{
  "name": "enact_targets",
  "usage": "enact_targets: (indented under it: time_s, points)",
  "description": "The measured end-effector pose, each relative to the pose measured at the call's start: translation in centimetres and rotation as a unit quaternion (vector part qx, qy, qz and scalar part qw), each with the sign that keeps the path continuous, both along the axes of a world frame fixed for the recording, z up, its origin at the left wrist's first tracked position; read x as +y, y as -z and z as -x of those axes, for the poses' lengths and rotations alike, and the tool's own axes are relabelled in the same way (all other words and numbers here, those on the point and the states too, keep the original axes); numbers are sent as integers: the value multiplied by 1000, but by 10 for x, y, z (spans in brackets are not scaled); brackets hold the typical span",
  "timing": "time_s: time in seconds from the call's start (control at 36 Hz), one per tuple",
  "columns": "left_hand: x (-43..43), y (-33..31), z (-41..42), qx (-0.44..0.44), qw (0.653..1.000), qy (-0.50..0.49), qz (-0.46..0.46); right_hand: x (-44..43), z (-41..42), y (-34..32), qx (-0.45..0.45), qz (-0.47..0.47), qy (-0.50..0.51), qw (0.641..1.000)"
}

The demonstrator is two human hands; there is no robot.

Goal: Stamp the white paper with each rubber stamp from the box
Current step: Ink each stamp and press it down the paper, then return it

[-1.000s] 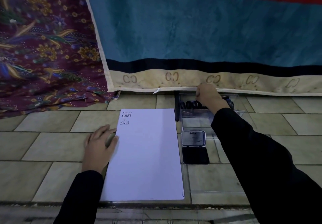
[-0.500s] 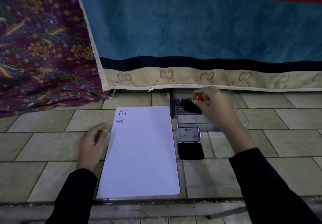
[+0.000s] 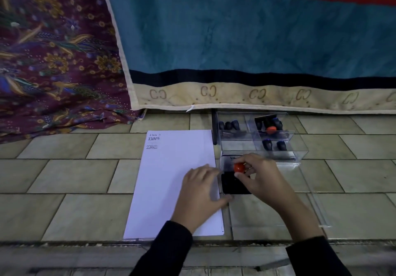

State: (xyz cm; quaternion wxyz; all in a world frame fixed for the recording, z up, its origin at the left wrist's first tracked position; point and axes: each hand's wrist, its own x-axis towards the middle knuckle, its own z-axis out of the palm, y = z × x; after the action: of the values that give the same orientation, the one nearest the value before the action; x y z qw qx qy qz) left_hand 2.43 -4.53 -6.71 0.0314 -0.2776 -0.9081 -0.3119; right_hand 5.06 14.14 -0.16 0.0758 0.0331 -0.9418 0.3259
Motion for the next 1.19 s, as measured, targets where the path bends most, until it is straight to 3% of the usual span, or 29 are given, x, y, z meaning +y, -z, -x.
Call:
enact_targets:
  time_s: [0.64,0.72,0.83,0.92,1.0,1.19]
  points:
    - [13,4,5,4,1000,-12,19,-1,-5,6,-36,51,30,998]
    - [1,-5,8,-12,998,-33,-59,-1,-7,4,-34,53,32,997]
    - [-45,-15,24,10,975,-123,-183,-9,0,-10,7,134,54,990]
    - [-99,-11,41,6,953,-218,-210,-28,17,-20,12,171,44,984]
    - [-148,1,56,-12,946,-284,-155,-58,41,-22,8,179,16,984]
    - [-159,15,63,-3,964,-263,37,-135,99,-1,0,112,-45,993]
